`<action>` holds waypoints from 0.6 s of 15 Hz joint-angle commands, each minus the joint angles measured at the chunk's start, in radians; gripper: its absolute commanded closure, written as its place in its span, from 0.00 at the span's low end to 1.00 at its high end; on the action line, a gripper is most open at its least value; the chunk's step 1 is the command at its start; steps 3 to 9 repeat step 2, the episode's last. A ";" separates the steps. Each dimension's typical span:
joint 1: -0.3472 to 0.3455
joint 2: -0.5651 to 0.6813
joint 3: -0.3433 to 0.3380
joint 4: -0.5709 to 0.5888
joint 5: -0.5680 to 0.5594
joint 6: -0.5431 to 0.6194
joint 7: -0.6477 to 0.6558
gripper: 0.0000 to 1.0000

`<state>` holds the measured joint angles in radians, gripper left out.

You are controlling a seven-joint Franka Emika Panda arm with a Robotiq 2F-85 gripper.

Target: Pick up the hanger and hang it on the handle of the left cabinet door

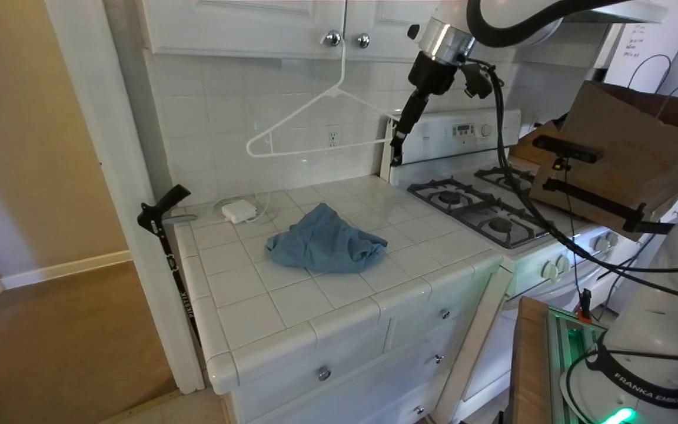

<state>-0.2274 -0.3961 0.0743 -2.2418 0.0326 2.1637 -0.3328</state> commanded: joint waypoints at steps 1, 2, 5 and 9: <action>0.077 0.003 -0.066 0.002 -0.035 -0.001 0.027 0.00; 0.077 0.003 -0.066 0.002 -0.035 -0.002 0.027 0.00; 0.077 0.003 -0.066 0.002 -0.035 -0.002 0.027 0.00; 0.077 0.003 -0.066 0.002 -0.035 -0.002 0.027 0.00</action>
